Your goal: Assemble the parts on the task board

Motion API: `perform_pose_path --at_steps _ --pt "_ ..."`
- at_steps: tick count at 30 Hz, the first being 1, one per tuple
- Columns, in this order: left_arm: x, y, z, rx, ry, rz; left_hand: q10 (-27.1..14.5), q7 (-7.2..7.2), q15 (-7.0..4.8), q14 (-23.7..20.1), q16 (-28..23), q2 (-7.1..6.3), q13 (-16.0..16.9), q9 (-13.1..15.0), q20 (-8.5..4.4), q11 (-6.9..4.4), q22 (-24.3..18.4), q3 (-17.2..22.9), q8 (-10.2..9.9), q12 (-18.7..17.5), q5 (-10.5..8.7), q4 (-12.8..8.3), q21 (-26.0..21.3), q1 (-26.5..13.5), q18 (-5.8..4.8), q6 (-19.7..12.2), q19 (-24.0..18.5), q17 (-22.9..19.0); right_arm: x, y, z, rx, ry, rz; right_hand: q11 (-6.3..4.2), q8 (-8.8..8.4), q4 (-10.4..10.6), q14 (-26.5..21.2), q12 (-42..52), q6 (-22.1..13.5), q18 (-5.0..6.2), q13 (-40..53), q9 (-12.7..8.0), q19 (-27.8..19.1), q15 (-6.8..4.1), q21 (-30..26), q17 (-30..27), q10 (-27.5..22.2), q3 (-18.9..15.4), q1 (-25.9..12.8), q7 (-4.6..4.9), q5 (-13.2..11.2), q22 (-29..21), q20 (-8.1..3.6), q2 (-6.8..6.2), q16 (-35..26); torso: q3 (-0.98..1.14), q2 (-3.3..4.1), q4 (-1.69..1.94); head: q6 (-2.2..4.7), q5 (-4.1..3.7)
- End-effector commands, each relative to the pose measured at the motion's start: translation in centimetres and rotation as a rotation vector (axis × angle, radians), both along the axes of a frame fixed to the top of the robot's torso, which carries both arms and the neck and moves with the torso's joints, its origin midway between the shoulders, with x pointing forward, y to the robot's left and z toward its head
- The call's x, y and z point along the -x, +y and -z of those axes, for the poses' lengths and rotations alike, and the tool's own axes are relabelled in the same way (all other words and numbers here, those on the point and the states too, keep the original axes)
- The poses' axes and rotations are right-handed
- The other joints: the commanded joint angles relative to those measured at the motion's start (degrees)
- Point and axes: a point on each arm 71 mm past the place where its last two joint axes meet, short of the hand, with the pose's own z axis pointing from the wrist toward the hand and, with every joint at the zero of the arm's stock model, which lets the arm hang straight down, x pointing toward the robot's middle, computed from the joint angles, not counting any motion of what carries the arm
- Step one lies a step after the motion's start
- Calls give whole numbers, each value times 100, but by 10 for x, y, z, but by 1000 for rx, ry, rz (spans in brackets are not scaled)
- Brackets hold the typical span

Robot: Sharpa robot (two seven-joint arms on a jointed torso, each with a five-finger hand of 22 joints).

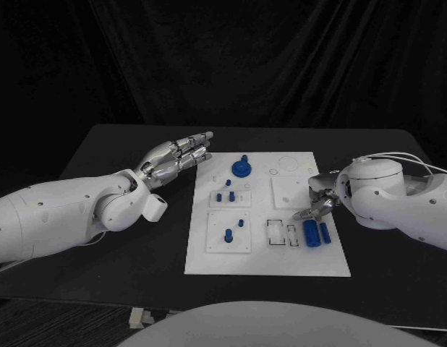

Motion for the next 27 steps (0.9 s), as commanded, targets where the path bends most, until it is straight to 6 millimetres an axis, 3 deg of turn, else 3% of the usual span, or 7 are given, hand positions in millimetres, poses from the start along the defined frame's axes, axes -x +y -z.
perform_pose_path --at_steps 1,7,19,27 --pt "1 -2 0 15 4 7 3 54 16 -2 -21 -2 8 8 34 52 5 34 36 19 35 -6 22 78 10 2 6 -7 1 -1 0 18 -7 6 -29 62 2 506 15 -1 96 1505 114 286 -1 -18 1131 596 33 -70 -34 -33 1258 -1 17 -20 1 2 0 0 -3" --pt "1 -2 0 15 6 7 3 60 16 -2 -21 -1 8 9 34 53 6 37 37 20 38 -7 22 82 9 9 6 -7 2 0 0 17 -4 0 -50 180 -5 517 15 11 83 1505 352 312 -27 30 1176 596 69 -69 -71 -13 1277 -25 32 -1 0 2 1 0 -5" --pt "1 -2 2 16 9 10 3 65 14 -2 -21 0 8 8 34 56 7 41 36 18 42 -10 23 89 7 4 7 -7 4 0 1 39 18 -6 -39 140 -8 520 15 -87 78 1505 402 321 -29 44 1187 596 105 -42 -55 66 1283 -32 71 4 0 2 2 0 -11" --pt "2 -3 3 16 12 12 3 65 14 -2 -21 0 8 8 34 56 7 41 36 18 42 -10 23 89 7 4 7 -7 4 -1 2 53 35 -9 -12 37 -20 509 15 -205 86 1505 428 307 -5 7 1139 596 134 87 -19 333 1272 -17 26 -19 -1 3 2 0 -17"
